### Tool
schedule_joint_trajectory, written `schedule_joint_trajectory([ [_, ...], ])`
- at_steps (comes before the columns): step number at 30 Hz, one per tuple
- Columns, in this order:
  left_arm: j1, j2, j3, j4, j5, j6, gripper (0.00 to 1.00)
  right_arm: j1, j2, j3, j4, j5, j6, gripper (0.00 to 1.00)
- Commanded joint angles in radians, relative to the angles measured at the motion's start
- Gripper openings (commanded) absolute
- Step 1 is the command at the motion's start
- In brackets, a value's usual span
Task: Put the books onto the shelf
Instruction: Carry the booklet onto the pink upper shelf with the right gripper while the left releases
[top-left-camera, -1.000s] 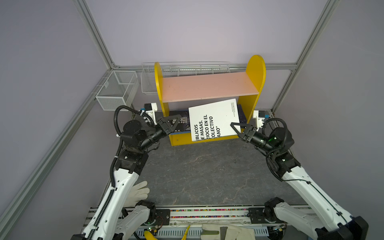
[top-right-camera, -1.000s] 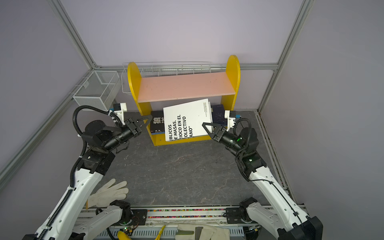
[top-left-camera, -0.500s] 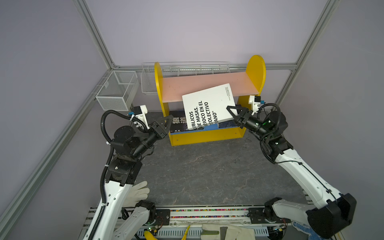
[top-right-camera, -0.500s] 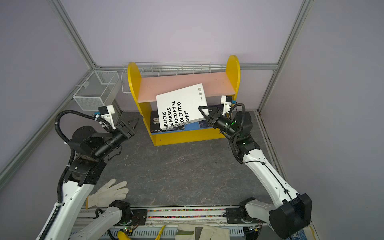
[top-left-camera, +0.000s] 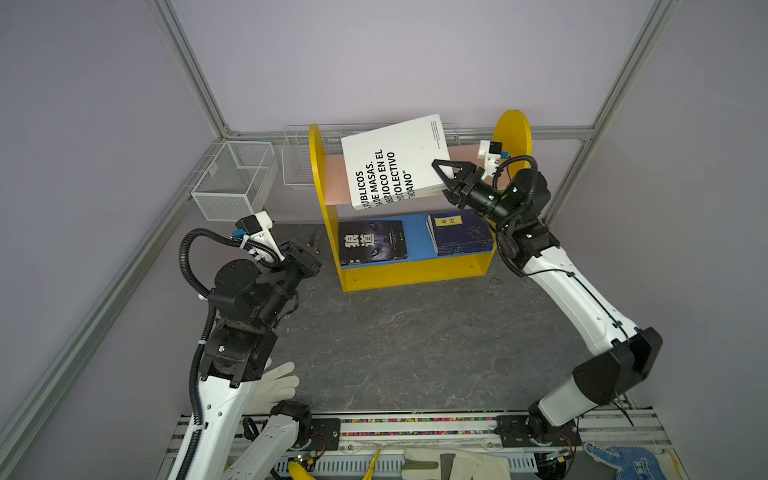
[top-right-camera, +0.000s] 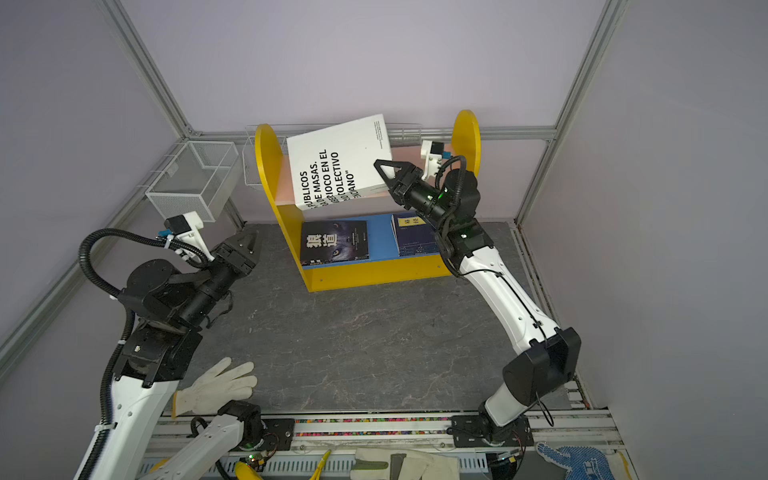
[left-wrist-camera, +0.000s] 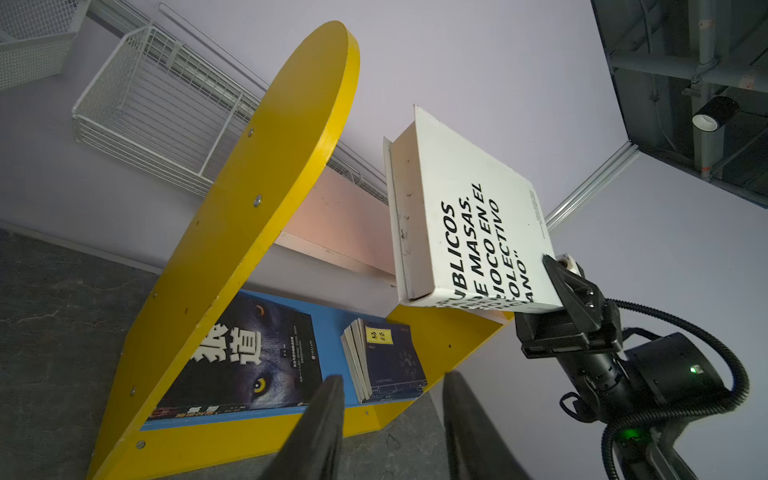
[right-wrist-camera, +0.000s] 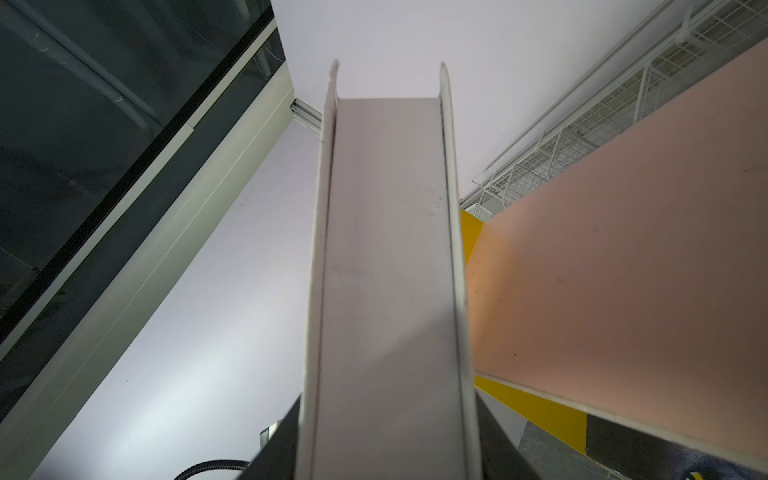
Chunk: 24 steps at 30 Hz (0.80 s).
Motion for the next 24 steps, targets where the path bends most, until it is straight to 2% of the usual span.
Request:
schedule_joint_trajectory([
  [1, 0.006, 0.010, 0.019, 0.020, -0.045, 0.029, 0.40, 0.020, 0.080, 0.092, 0.005, 0.011, 0.036, 0.46],
  [6, 0.006, 0.014, 0.009, 0.012, -0.073, 0.047, 0.40, 0.052, 0.193, 0.217, -0.036, 0.041, 0.032, 0.45],
  [11, 0.006, 0.006, 0.002, 0.010, -0.099, 0.061, 0.40, 0.076, 0.231, 0.252, -0.084, 0.124, 0.033, 0.46],
  [13, 0.007, 0.006, 0.004, 0.009, -0.101, 0.066, 0.40, 0.082, 0.253, 0.297, -0.147, 0.135, 0.018, 0.61],
  [16, 0.007, 0.005, 0.000, 0.002, -0.105, 0.070, 0.40, 0.093, 0.256, 0.331, -0.221, 0.169, -0.046, 0.72],
  [20, 0.007, -0.001, -0.009, 0.002, -0.116, 0.074, 0.40, 0.108, 0.222, 0.341, -0.329, 0.288, -0.163, 0.86],
  [24, 0.007, 0.005, -0.007, -0.001, -0.123, 0.086, 0.41, 0.110, 0.241, 0.418, -0.458, 0.293, -0.254, 1.00],
])
